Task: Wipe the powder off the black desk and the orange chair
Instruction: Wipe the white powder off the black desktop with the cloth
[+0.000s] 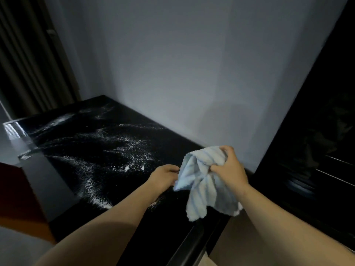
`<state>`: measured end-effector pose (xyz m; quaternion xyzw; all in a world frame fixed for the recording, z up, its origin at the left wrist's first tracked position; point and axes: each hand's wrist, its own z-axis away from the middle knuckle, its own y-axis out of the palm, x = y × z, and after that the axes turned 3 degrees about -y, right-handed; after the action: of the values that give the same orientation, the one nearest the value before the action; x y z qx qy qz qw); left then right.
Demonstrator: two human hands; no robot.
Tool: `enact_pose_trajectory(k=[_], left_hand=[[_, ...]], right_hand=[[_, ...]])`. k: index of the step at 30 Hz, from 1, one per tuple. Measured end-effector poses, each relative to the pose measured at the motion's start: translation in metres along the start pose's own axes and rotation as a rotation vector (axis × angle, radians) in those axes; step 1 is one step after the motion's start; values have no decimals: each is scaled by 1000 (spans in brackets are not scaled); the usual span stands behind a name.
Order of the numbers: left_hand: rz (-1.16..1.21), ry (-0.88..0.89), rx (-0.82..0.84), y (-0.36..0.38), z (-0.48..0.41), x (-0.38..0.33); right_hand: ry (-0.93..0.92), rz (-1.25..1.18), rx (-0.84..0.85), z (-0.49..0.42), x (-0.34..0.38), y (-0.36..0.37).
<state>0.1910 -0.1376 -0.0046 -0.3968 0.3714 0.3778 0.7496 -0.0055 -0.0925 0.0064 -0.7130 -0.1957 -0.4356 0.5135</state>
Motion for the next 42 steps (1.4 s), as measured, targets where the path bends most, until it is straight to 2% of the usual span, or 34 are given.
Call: enact_pose_trajectory(k=[2,4,7,8,11,14,16,20,21,24,26,27,29,32,34,36,37,38,40,42], left_hand=[[-411,2,-60,3,-13,4],[-728,9,-56,11,-30,16],[-898,18,-43,29,-59,32],[-925,-3,-33,34,-67,36],[-972,-47,-31,42,-83,48],[-1005,-76,-67,39,-93,57],[-1012,-104,-92,35,-99,62],[-958,-190,-87,33,-108,66],[-951,-214,-77,33,-110,67],[-971,-224,-60,30,-115,69],[-992,-206,-42,26,-117,70],[-1002,-199,-31,25,-117,70],[-1028,-187,-13,23,-117,71],[-1059,-164,13,20,-115,73],[-1077,-150,26,18,-115,75],[-1087,-144,37,16,-116,75],[-1091,-142,42,16,-116,75],[-1092,-142,44,15,-116,74],[-1099,-141,51,15,-117,74],[-1108,-136,52,14,-116,75]], right_hand=[[-8,421,47,-20,-10,-7],[-4,708,148,-34,-26,3],[104,730,396,-42,-59,37],[139,713,431,-43,-72,48],[141,762,400,-46,-100,64],[35,800,292,-54,-112,64],[-41,762,166,-63,-117,61],[-6,521,-121,-113,-125,46],[1,542,-103,-127,-133,47],[128,510,168,-141,-154,58],[124,601,210,-130,-159,66],[80,705,194,-119,-155,68],[-126,819,107,-91,-140,71],[-419,768,153,-60,-124,63],[-327,692,184,-78,-124,53],[-120,589,-11,-119,-136,49],[-12,582,-48,-135,-139,49],[40,617,-11,-142,-144,52],[30,698,77,-135,-146,62],[-147,795,32,-102,-143,71]])
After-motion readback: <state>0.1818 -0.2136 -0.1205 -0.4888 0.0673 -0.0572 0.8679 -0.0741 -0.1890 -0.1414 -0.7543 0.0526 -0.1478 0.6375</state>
